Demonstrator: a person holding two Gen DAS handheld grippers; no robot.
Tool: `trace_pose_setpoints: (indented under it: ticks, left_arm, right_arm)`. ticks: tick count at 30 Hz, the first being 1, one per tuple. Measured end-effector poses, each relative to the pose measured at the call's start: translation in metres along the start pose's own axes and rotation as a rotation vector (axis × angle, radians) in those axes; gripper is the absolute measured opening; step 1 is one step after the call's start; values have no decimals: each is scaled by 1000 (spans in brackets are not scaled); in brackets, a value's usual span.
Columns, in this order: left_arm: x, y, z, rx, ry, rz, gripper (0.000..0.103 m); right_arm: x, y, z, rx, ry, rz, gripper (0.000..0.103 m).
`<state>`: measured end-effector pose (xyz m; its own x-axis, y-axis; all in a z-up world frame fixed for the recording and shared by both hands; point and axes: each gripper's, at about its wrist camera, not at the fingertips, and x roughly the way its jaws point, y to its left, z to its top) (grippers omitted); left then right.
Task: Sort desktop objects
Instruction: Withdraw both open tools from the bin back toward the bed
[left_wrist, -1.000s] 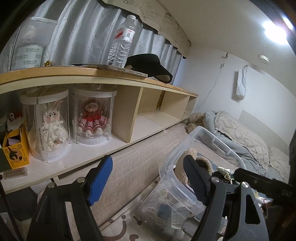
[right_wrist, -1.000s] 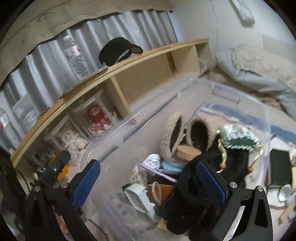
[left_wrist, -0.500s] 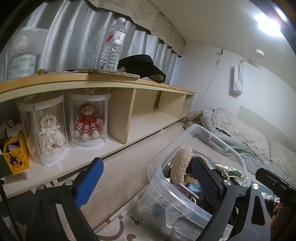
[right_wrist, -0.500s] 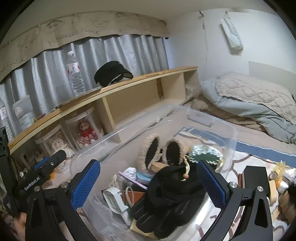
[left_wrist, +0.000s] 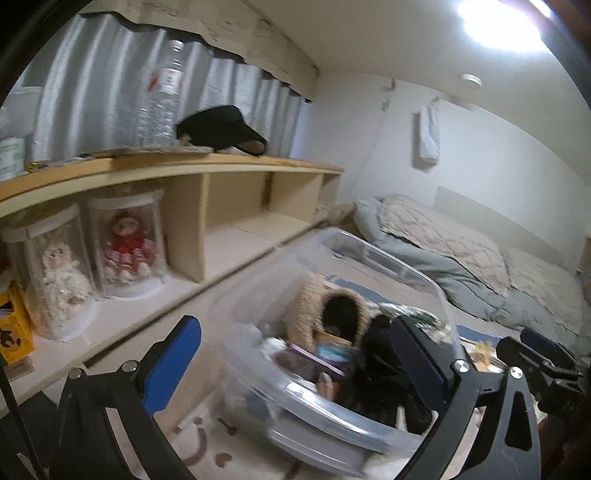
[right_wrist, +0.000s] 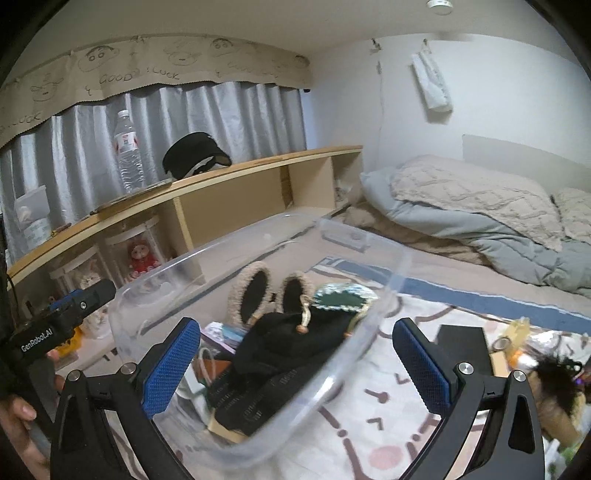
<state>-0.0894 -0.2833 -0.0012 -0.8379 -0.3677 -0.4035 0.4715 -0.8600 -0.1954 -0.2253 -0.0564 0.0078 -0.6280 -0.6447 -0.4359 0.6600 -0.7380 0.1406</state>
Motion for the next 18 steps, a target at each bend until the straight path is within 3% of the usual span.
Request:
trace_pose_setpoints:
  ticks: [4, 9, 18]
  left_arm:
    - [-4, -18, -2, 38, 34, -44, 103]
    - [-28, -41, -4, 104, 18, -79, 103]
    - [-60, -55, -24, 136, 54, -111, 103]
  right_arm:
    - [-18, -11, -5, 7, -5, -33, 103]
    - [-44, -21, -11, 24, -12, -55, 103]
    - [-101, -25, -22, 4, -43, -91, 103]
